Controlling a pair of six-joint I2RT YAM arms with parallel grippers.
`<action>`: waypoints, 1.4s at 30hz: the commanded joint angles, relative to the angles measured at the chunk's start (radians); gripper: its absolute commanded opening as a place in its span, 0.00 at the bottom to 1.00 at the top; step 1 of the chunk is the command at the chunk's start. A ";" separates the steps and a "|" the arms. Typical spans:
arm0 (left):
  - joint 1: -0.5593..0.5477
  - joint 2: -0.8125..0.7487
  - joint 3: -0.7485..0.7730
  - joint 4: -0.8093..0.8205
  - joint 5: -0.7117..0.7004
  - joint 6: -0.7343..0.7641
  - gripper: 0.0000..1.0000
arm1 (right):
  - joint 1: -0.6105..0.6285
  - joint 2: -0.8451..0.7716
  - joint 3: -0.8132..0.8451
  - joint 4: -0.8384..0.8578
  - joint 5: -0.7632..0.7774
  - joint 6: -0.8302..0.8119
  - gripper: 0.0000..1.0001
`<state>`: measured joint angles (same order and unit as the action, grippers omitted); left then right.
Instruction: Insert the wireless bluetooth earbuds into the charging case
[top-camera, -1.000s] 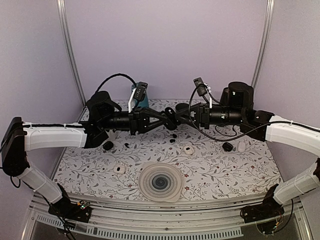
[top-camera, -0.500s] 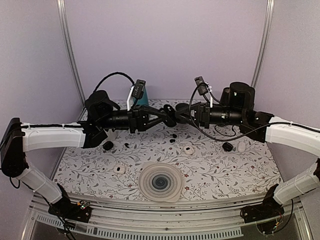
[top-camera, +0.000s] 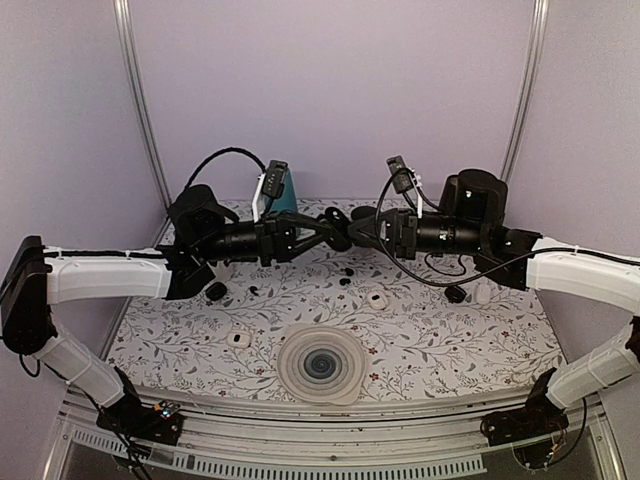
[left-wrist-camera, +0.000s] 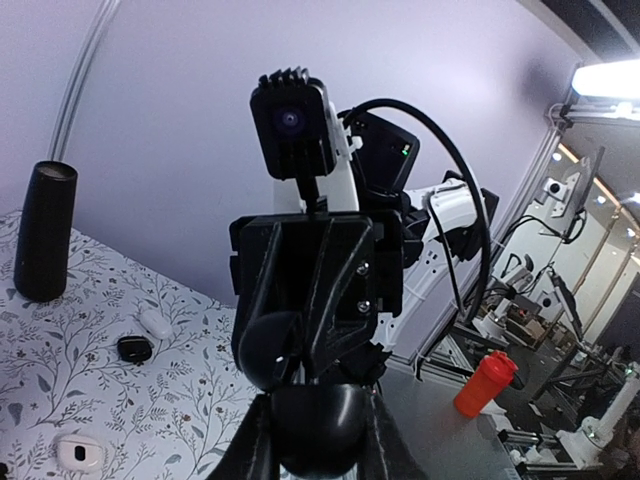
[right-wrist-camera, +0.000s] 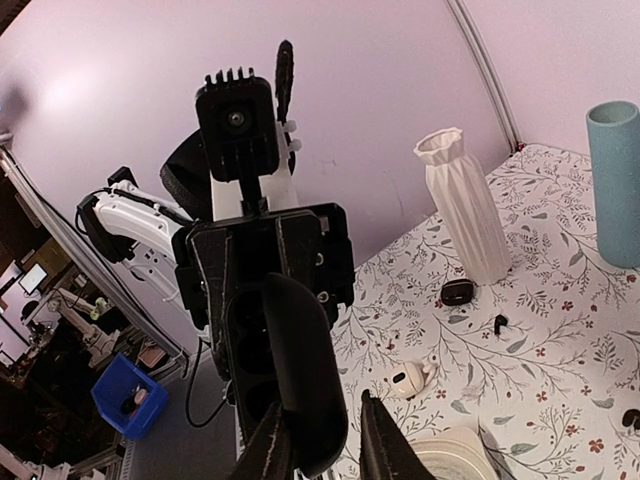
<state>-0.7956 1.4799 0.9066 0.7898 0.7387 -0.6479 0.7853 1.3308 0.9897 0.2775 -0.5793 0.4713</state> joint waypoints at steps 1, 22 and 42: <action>-0.008 -0.031 -0.015 0.065 -0.019 -0.008 0.00 | 0.007 0.019 0.005 0.015 -0.009 0.005 0.20; -0.004 -0.069 -0.001 -0.132 -0.007 0.142 0.52 | 0.012 -0.018 0.105 -0.205 0.094 -0.164 0.04; -0.006 -0.061 0.118 -0.448 0.025 0.302 0.58 | 0.212 0.012 0.304 -0.554 0.661 -0.571 0.04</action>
<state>-0.7975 1.4258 0.9989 0.3710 0.7521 -0.3660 0.9771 1.3247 1.2598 -0.2276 -0.0479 -0.0212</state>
